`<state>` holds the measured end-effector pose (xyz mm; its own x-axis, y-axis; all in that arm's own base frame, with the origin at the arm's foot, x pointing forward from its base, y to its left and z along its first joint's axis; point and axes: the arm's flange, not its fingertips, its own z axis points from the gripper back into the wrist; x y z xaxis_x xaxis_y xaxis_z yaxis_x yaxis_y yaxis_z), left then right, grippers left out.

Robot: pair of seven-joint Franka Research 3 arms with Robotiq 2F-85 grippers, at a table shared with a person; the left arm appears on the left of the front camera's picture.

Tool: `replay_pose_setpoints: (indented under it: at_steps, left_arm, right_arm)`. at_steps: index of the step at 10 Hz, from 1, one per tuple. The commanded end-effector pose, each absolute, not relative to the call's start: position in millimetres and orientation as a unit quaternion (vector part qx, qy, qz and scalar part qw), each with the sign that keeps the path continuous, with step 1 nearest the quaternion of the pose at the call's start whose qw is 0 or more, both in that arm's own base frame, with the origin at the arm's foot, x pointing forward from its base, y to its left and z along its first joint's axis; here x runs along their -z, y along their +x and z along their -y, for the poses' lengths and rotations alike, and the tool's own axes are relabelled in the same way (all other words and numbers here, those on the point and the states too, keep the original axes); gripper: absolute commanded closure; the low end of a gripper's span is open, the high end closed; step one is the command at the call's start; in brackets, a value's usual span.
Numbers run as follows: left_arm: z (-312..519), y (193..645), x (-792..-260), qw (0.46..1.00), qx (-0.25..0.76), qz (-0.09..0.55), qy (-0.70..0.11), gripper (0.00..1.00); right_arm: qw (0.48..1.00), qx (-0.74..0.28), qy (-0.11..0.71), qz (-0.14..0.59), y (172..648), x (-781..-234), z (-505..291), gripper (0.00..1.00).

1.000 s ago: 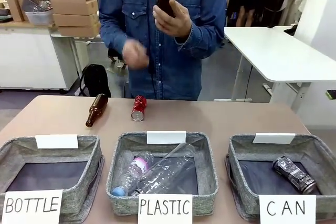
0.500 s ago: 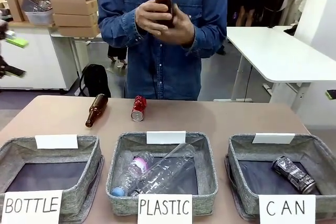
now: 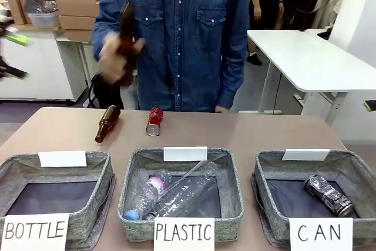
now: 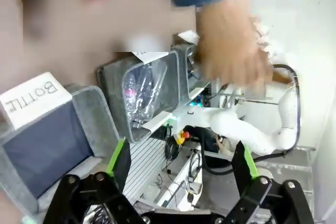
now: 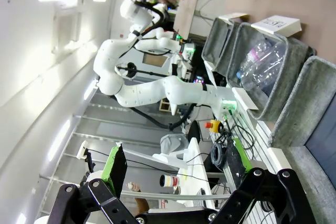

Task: Sort the can waste into the basket.
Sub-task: Pick up the can waste from the table and place it in the right Fabric basket.

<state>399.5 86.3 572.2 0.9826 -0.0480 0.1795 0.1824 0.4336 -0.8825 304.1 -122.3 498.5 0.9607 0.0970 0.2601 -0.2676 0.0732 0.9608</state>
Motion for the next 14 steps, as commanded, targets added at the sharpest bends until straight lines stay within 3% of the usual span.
replay_pose_setpoints:
  at_steps: [1, 4, 5, 11, 14]
  left_arm:
    - [-153, 338, -620, 0.850, 0.030, 0.095, -0.517, 0.00]
    - [-225, 250, -648, 0.842, -0.005, 0.131, -0.523, 0.00]
    - [-231, 240, -644, 0.839, -0.012, 0.145, -0.525, 0.00]
    - [-218, 257, -636, 0.845, 0.010, 0.126, -0.520, 0.00]
    - [-184, 296, -621, 0.863, 0.012, 0.095, -0.496, 0.00]
  right_arm:
    - [0.730, -0.135, 0.667, 0.064, 303, -500, 125, 0.00]
    - [0.730, -0.135, 0.667, 0.064, 303, -500, 125, 0.00]
    - [0.730, -0.135, 0.667, 0.064, 303, -500, 125, 0.00]
    - [0.730, -0.135, 0.667, 0.064, 303, -500, 125, 0.00]
    - [0.730, -0.135, 0.667, 0.064, 303, -500, 125, 0.00]
